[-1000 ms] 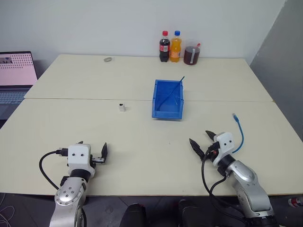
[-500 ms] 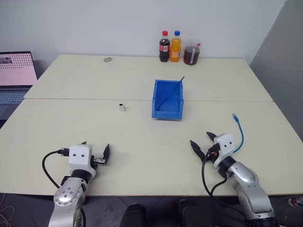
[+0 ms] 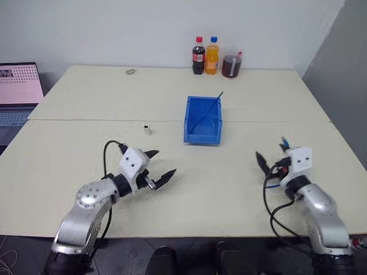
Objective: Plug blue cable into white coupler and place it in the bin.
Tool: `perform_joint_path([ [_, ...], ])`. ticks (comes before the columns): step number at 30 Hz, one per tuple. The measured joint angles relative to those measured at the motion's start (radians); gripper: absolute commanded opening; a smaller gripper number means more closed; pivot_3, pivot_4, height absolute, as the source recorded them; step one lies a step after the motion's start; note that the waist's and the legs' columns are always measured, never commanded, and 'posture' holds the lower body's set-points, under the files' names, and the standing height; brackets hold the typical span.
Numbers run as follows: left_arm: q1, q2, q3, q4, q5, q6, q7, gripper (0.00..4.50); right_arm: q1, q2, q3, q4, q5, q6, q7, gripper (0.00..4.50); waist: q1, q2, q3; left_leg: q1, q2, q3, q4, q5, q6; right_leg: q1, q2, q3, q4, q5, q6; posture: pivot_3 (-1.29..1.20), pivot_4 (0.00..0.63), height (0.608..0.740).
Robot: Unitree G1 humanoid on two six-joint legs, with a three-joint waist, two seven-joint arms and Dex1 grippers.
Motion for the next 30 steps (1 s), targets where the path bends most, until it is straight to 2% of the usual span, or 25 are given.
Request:
perform_joint_path([
  [6,-0.162,0.094,-0.103,-0.015,-0.046,0.144,-0.145,4.50,-0.161,-0.135,-0.037,0.202,0.022,0.175,0.028,4.48,-0.002,0.001,0.002,-0.001,-0.001,-0.001,0.000,0.000,0.000,0.000,0.001,0.000,0.001,0.000,-0.001,0.00,0.150,0.740],
  [11,-0.240,0.096,-0.139,-0.031,-0.058,0.184,-0.180,4.50,-0.276,-0.201,-0.057,0.382,0.044,0.298,0.064,4.48,-0.003,0.000,0.003,-0.001,-0.001,-0.001,0.000,0.000,0.000,0.000,0.001,0.001,0.000,0.000,-0.001,0.00,0.150,0.740],
  [16,-0.266,0.096,-0.153,-0.031,-0.057,0.199,-0.191,4.50,-0.392,-0.234,-0.014,0.581,0.028,0.323,0.123,4.48,-0.007,0.000,0.004,-0.001,-0.001,-0.001,0.000,0.000,0.000,-0.001,0.001,0.001,0.000,0.000,-0.001,0.00,0.150,0.740],
  [17,-0.272,0.096,-0.154,-0.031,-0.057,0.200,-0.191,4.50,-0.413,-0.239,-0.004,0.607,0.022,0.323,0.136,4.12,-0.009,0.000,0.004,-0.001,-0.001,-0.001,0.000,0.000,0.000,0.000,0.001,0.001,0.000,0.000,-0.001,0.00,0.150,0.740],
  [18,-0.278,0.095,-0.155,-0.031,-0.057,0.200,-0.191,4.50,-0.447,-0.244,0.013,0.651,0.013,0.322,0.153,4.02,-0.010,0.000,0.004,-0.001,-0.001,-0.001,0.000,0.000,0.000,0.000,0.001,0.001,0.000,0.000,-0.001,0.00,0.150,0.740],
  [21,-0.279,0.095,-0.155,-0.031,-0.056,0.200,-0.191,4.50,-0.494,-0.247,0.026,0.716,0.006,0.319,0.184,3.18,-0.012,0.000,0.004,-0.001,-0.001,-0.001,0.001,0.000,0.000,0.000,0.001,0.001,0.000,0.000,-0.001,0.00,0.150,0.740],
  [30,-0.278,0.095,-0.155,-0.031,-0.055,0.201,-0.188,4.50,-0.555,-0.270,0.017,0.833,-0.001,0.318,0.221,0.86,-0.013,-0.001,0.003,0.000,-0.001,-0.002,0.001,0.000,0.000,0.001,0.001,0.001,0.000,0.000,0.000,0.00,0.150,0.740],
])
